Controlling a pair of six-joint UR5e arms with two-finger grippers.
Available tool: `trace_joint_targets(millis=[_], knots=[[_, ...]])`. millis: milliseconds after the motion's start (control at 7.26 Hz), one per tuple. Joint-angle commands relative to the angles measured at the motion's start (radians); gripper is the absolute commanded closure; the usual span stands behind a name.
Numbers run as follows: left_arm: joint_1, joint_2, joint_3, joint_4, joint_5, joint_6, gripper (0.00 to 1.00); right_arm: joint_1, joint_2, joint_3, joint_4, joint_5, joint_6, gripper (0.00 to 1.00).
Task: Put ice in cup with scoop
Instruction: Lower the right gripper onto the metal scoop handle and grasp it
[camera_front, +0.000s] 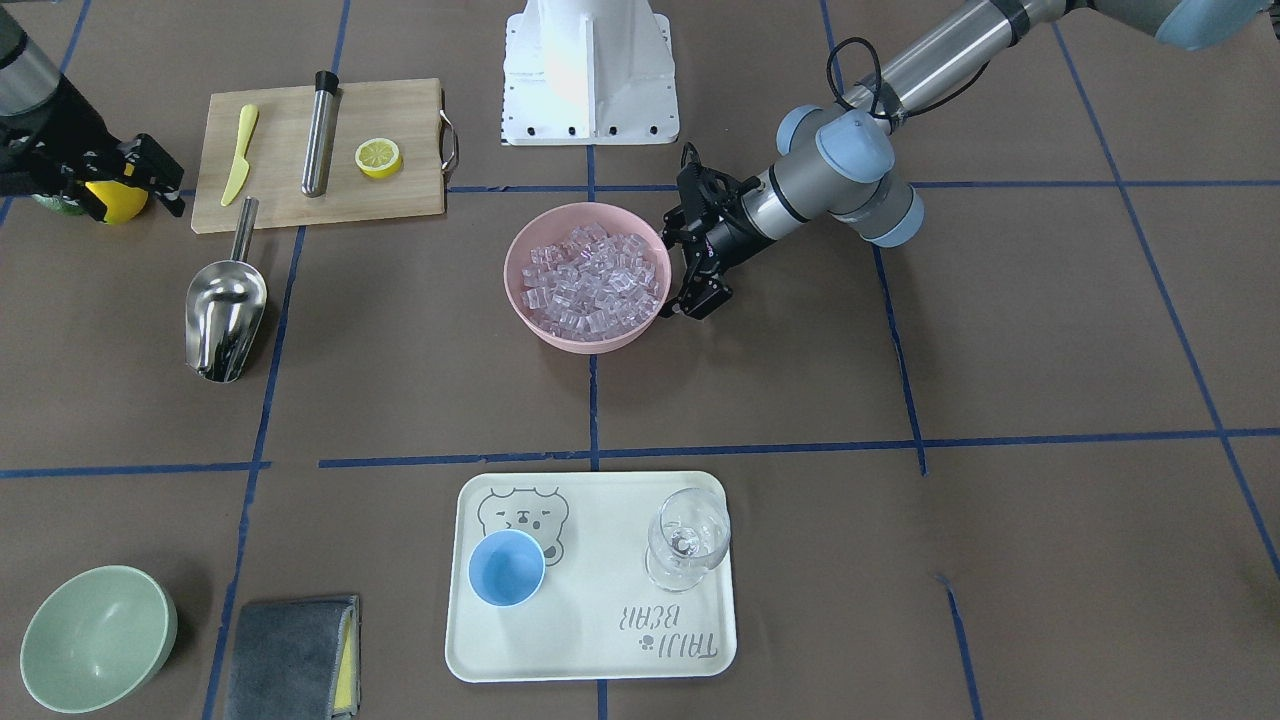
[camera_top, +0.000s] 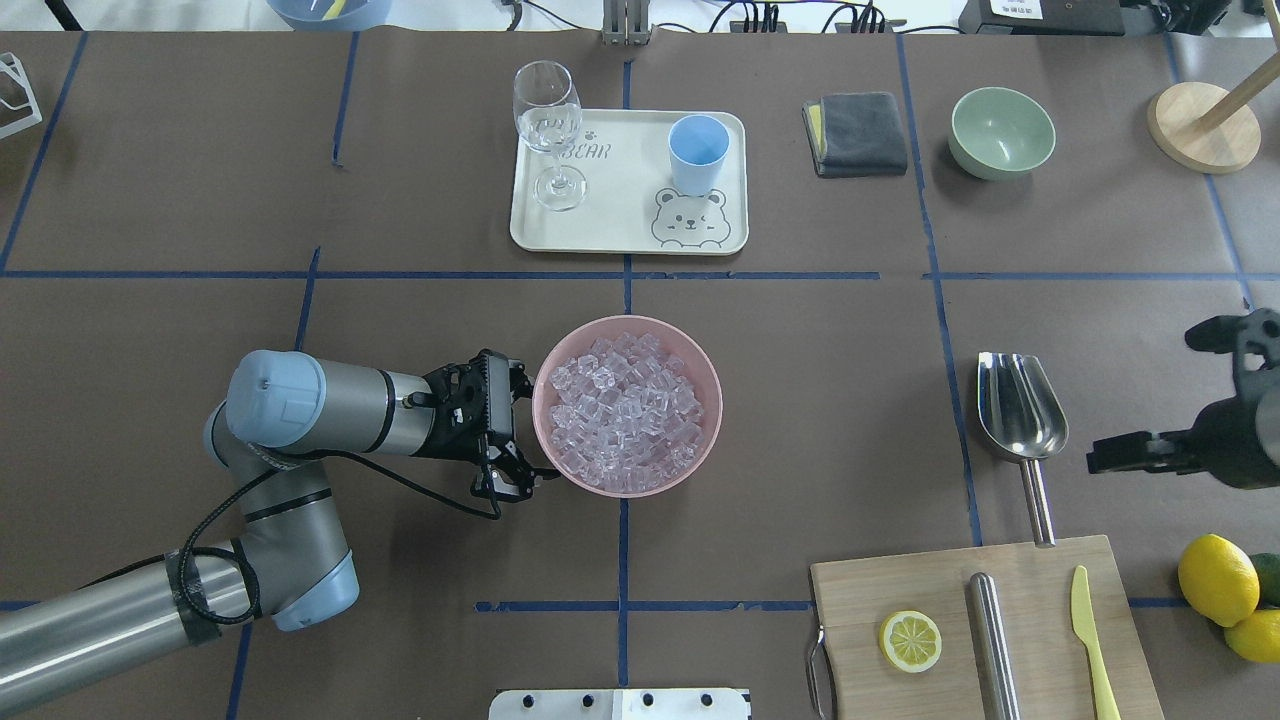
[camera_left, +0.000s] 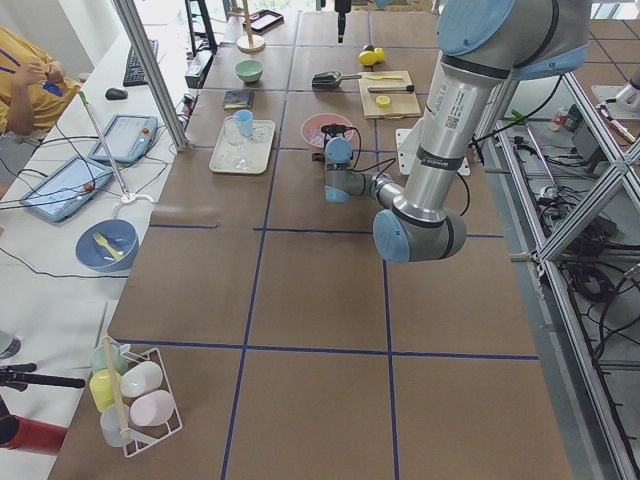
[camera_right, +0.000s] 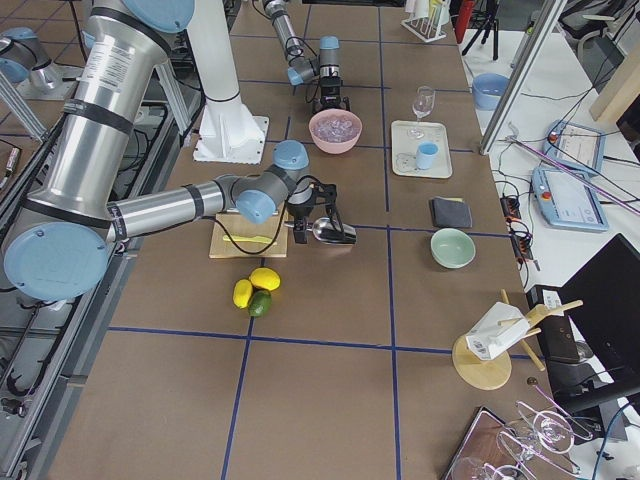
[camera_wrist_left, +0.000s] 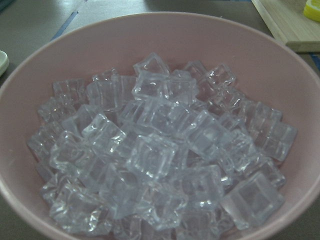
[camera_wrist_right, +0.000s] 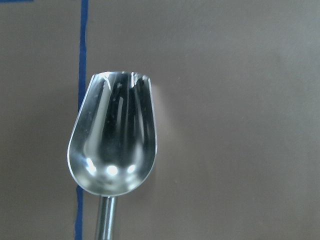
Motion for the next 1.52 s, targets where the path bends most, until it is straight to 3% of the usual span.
trace_joint_targets(millis=[0, 689, 1102, 1378], knots=[[0.000, 0.001, 0.000, -0.007, 0.000, 0.000, 0.00, -0.241, 0.055, -0.017, 0.012, -0.190, 0.172, 0.00], [0.000, 0.001, 0.000, -0.010, 0.000, -0.006, 0.00, -0.280, 0.080, -0.066, 0.000, -0.201, 0.151, 0.08], [0.000, 0.001, 0.000, -0.010, 0.000, -0.006, 0.00, -0.199, 0.078, -0.067, -0.002, -0.092, 0.053, 0.12], [0.002, 0.001, 0.000, -0.010, 0.000, -0.006, 0.00, -0.185, 0.111, -0.067, -0.060, -0.083, 0.038, 0.15]])
